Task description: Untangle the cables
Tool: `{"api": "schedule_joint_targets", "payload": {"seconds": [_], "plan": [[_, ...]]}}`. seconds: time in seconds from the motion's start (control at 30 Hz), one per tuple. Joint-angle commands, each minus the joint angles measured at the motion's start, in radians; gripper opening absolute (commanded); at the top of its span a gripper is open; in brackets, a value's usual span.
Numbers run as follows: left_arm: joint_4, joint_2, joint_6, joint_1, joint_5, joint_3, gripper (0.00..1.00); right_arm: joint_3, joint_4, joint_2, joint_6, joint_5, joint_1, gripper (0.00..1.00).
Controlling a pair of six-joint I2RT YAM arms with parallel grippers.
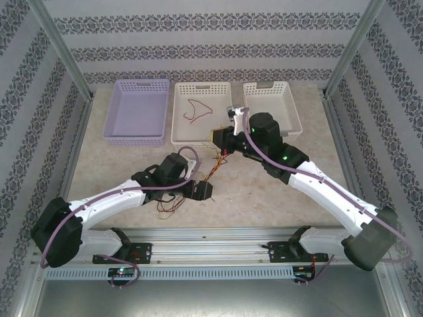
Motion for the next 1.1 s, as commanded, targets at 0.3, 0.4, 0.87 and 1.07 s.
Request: {"api": "schedule_joint_targets", "payload": {"seconds": [0.3, 0.4, 0.87, 1.07], "plan": [[-0.063, -0.011, 0.056, -0.009, -0.046, 0.050, 0.00, 0.060, -0.100, -0.061, -0.009, 0.113, -0.105, 0.00], [-0.150, -0.049, 0.059, -0.010, -0.082, 0.079, 0.00, 0.051, -0.126, -0.102, 0.026, 0.127, -0.187, 0.00], [-0.589, -0.170, 0.183, 0.071, -0.267, 0.325, 0.00, 0.086, -0.271, -0.191, 0.125, 0.030, -0.601, 0.00], [-0.640, -0.203, 0.248, 0.171, -0.260, 0.343, 0.00, 0.089, -0.291, -0.227, 0.147, 0.021, -0.679, 0.00]]}}
